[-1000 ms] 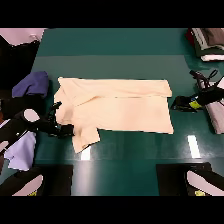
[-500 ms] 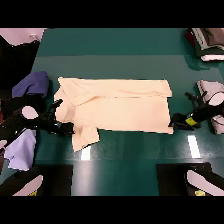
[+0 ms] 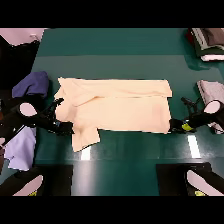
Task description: Fold the shirts.
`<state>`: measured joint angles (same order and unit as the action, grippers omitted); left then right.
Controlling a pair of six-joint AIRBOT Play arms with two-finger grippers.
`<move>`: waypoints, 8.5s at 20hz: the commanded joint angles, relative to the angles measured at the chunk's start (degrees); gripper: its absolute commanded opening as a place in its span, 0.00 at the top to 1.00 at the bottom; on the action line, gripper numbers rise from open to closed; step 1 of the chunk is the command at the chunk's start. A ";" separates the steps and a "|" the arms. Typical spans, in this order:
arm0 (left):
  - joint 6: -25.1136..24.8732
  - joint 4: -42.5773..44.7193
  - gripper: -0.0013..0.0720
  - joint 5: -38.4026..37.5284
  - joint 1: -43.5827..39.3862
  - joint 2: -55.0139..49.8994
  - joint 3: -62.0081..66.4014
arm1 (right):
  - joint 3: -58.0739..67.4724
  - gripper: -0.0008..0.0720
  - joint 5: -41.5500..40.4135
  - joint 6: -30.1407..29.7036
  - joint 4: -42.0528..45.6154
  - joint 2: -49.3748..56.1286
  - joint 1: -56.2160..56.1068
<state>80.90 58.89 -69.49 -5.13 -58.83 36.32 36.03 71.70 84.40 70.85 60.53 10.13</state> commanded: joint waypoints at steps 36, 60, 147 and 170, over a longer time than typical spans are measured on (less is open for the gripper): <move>4.17 5.51 0.88 27.54 0.04 -16.02 26.08 | 53.51 0.95 4.79 4.11 -0.76 36.06 0.46; 2.69 5.07 0.95 8.33 0.09 -15.93 32.35 | 38.27 0.17 6.73 -16.92 -20.35 41.18 13.84; 2.69 17.79 0.95 -14.14 4.39 -16.74 71.34 | 47.60 0.15 -6.19 -13.44 -47.74 50.56 -30.01; 3.13 17.73 0.95 -19.63 4.39 -16.74 71.34 | 46.29 0.97 -15.41 -13.68 -31.65 22.43 25.68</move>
<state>83.61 76.69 -87.99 -0.75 -75.57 107.68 82.35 59.16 69.58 37.43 85.14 26.57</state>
